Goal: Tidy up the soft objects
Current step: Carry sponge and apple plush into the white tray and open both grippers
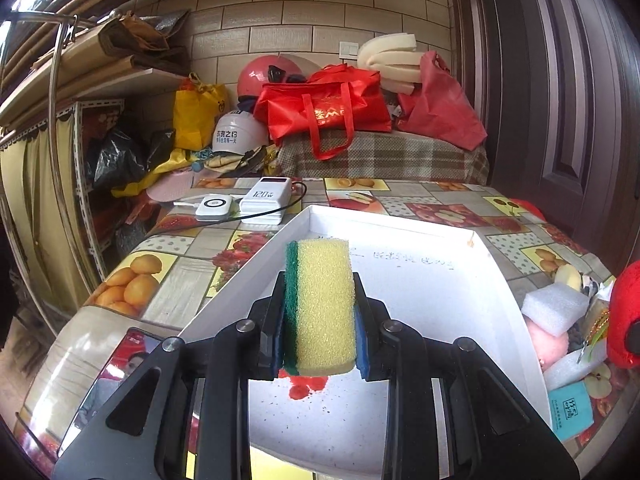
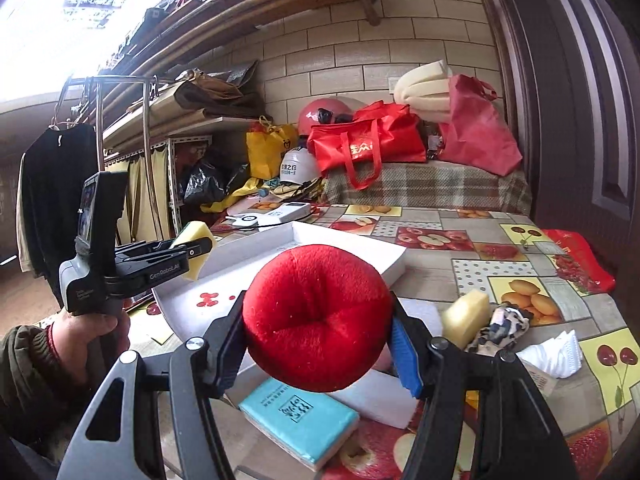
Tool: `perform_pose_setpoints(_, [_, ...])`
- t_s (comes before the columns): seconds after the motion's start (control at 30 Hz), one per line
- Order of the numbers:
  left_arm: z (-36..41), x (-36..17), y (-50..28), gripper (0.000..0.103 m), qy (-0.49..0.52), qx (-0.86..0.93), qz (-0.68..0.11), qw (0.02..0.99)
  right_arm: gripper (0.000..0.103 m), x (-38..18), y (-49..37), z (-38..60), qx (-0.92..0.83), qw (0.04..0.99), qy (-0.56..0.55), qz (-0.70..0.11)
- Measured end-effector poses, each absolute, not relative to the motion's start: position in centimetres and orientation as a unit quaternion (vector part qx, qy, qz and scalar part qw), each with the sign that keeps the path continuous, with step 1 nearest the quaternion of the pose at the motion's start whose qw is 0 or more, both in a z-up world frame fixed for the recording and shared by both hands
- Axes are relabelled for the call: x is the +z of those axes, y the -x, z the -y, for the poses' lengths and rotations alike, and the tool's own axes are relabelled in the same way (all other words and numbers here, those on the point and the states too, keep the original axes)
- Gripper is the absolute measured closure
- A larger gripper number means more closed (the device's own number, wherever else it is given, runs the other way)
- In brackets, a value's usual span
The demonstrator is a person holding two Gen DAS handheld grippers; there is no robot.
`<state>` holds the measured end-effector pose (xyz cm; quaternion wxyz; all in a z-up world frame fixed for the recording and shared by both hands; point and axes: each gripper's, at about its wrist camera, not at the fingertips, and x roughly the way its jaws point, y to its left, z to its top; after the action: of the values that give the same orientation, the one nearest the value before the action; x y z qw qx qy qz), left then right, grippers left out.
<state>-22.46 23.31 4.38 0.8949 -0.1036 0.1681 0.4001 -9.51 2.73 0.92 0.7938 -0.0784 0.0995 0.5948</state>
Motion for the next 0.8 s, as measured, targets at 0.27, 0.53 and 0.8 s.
perform_pose_setpoints(0.27, [-24.3, 4.2, 20.6, 0.077, 0.089, 0.393, -0.193, 0.895, 0.04, 0.1, 11.8, -8.1, 0.61, 0.779, 0.101, -0.105])
perform_pose_setpoints(0.53, [-27.0, 3.5, 20.3, 0.076, 0.145, 0.386, -0.221, 0.884, 0.038, 0.2, 11.9, -12.5, 0.598, 0.784, 0.114, -0.125])
perform_pose_setpoints(0.8, [-26.8, 3.5, 20.4, 0.012, 0.141, 0.42, -0.225, 0.868, 0.014, 0.1, 11.8, -12.6, 0.575, 0.799, 0.112, -0.131])
